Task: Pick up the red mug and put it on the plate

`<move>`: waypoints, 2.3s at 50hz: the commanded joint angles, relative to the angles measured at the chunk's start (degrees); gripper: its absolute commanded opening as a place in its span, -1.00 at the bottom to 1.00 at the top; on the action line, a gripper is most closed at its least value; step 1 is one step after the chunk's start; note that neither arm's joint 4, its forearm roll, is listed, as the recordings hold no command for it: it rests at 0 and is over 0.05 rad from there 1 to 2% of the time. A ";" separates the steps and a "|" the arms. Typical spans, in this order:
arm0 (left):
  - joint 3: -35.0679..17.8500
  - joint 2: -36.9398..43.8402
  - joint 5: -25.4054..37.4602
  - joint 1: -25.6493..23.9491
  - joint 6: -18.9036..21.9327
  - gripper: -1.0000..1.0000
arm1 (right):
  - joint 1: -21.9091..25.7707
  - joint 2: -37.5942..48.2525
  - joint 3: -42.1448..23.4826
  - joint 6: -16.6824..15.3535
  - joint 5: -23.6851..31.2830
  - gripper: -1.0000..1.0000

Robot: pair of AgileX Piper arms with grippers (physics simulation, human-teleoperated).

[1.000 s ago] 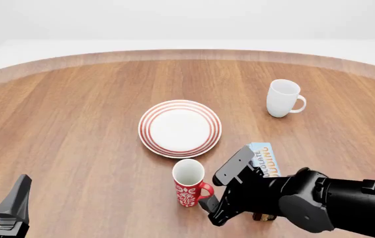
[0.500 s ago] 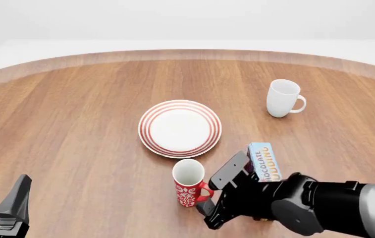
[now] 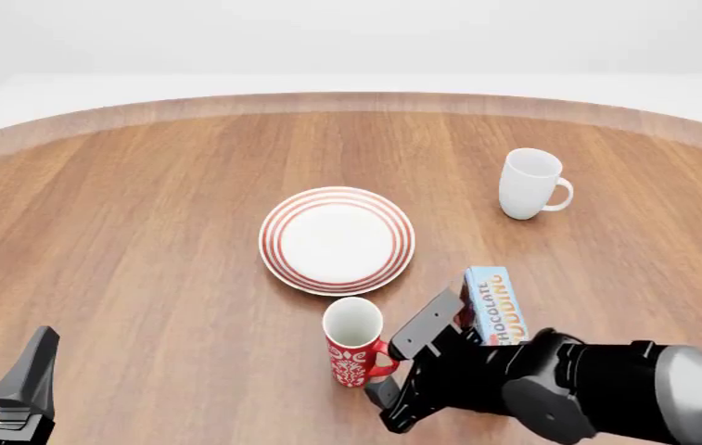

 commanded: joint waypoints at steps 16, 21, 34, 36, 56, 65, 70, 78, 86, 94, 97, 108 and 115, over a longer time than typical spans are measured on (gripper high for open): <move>0.00 0.00 0.00 0.00 0.00 1.00 | 0.08 1.85 -0.98 -0.02 -0.48 1.00; 0.00 0.00 0.00 0.00 0.00 1.00 | 0.19 2.11 -1.05 -0.04 -0.69 1.00; 0.00 0.00 0.00 0.00 0.00 1.00 | -0.35 1.96 -1.35 -0.37 -0.29 1.00; 0.00 0.00 0.00 0.00 0.00 1.00 | -0.64 2.26 -1.49 -0.88 -0.41 1.00; 0.00 0.00 0.00 0.00 0.00 1.00 | -2.90 -0.53 -1.30 -3.92 -0.68 -1.00; 0.00 0.00 0.00 0.00 0.00 1.00 | -2.58 -4.00 -0.89 -3.79 0.85 -1.00; 0.00 0.00 0.00 0.00 0.00 1.00 | -2.65 -7.14 -1.36 -4.10 2.96 -1.00; 0.00 0.00 0.00 0.00 0.00 1.00 | -4.58 -9.56 -1.48 -5.70 3.68 -1.00; 0.00 0.00 0.00 0.00 0.00 1.00 | -5.88 -10.84 -3.58 -6.52 4.95 -1.00; 0.00 0.00 0.00 0.00 0.00 1.00 | -6.29 -12.06 -6.54 -7.68 7.61 -1.00; 0.00 0.00 0.00 0.00 0.00 1.00 | -7.19 -12.07 -7.95 -8.67 8.52 -1.00; 0.00 0.00 0.00 0.00 0.00 1.00 | -8.47 -10.55 -11.60 -10.27 8.24 -1.00; 0.00 0.00 0.00 0.00 0.00 1.00 | -9.26 -8.77 -13.78 -11.67 7.92 -1.00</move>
